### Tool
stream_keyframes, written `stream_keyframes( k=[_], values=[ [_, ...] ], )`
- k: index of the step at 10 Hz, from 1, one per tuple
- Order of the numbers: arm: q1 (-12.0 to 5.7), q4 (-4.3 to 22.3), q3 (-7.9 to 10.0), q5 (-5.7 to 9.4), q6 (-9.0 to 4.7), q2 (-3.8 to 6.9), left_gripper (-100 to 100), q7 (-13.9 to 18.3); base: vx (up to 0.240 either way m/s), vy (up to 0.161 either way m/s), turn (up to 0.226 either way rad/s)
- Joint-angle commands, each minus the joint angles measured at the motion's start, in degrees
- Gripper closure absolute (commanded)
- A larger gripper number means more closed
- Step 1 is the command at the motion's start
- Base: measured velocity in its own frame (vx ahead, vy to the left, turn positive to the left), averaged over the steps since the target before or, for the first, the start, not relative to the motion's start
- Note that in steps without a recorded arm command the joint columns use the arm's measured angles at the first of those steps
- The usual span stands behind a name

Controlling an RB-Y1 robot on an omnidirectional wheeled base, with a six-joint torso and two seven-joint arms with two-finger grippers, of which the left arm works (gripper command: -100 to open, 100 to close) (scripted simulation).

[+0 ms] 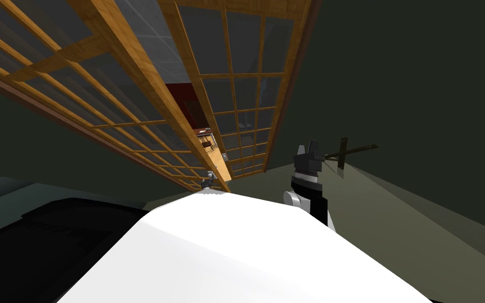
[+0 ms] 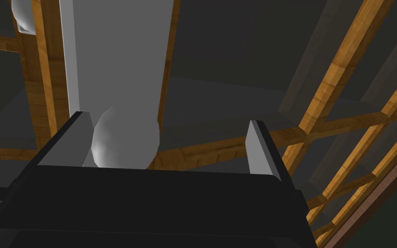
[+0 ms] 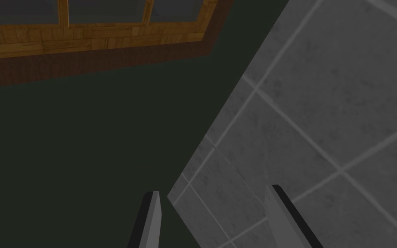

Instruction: Pull the door open

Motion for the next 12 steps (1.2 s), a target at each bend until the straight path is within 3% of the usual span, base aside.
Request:
stream_keyframes(
  k=[1,3,8,12],
  values=[
    [0.26,1.3,1.52,0.69,0.79,1.7,100,-0.2,0.01,-0.01,-0.013],
    [0.82,0.5,1.29,1.43,0.81,2.11,100,1.5,-0.056,-0.009,-0.006],
    [1.87,1.8,0.74,2.94,0.82,2.94,100,5.0,-0.051,-0.012,0.017],
    [1.87,1.8,0.74,2.94,0.82,2.94,100,5.0,-0.025,-0.003,-0.004]
  ],
)
